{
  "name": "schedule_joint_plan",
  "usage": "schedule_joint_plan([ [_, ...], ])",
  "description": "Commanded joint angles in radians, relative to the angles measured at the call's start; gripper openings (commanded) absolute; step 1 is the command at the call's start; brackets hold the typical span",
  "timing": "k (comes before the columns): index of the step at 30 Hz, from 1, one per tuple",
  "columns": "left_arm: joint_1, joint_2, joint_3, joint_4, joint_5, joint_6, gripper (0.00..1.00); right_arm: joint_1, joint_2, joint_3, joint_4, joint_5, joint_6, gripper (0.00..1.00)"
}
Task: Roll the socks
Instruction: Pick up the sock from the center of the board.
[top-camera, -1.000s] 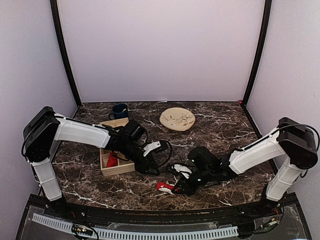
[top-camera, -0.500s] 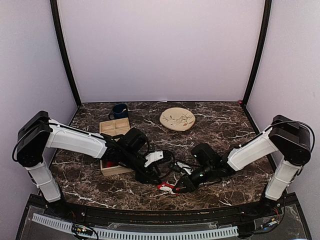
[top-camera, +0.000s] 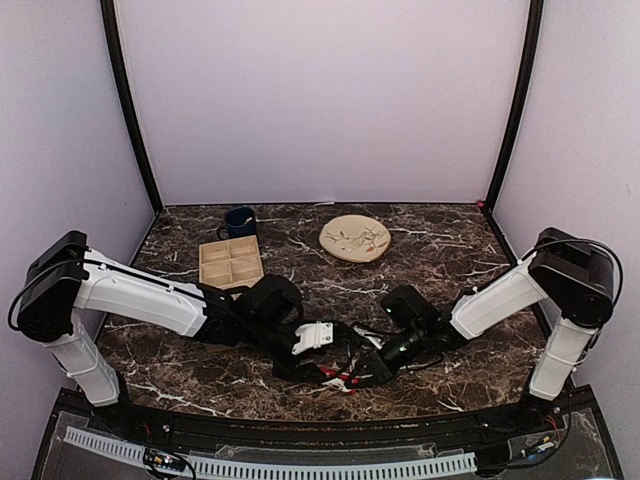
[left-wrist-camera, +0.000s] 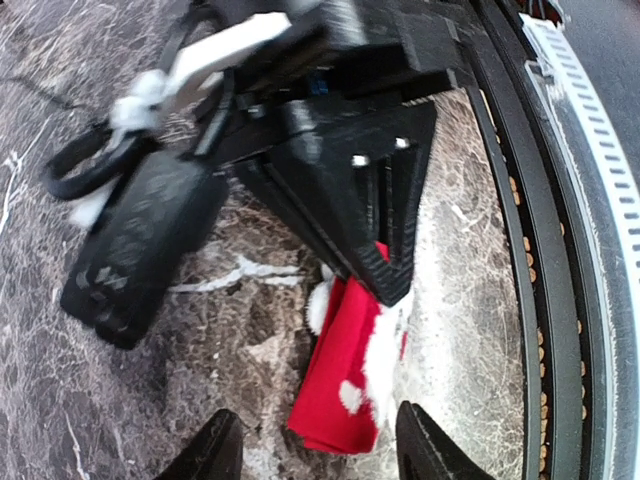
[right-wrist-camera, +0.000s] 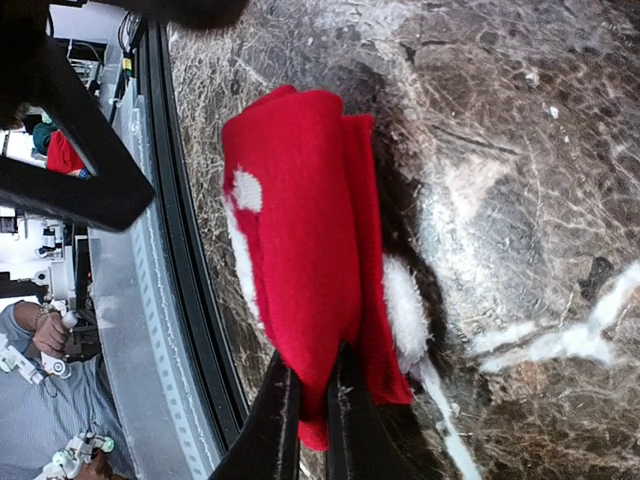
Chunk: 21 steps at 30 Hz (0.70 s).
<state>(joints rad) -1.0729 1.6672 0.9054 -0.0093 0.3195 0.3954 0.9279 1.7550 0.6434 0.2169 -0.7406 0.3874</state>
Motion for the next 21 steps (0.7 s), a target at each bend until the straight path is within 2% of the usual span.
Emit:
schedule_joint_plan([
  [1,-0.057,-0.049,-0.039,0.047,-0.111,0.071,0.54,-0.01,0.043,-0.022,-0.13,0.003,0.02,0.03],
  [7,-0.116,-0.071,-0.09,0.13,-0.207,0.108,0.52,-0.023,0.043,-0.018,-0.135,-0.026,0.024,0.03],
  [21,-0.208,-0.031,-0.119,0.22,-0.278,0.15,0.5,-0.027,0.054,-0.019,-0.117,-0.046,0.034,0.02],
])
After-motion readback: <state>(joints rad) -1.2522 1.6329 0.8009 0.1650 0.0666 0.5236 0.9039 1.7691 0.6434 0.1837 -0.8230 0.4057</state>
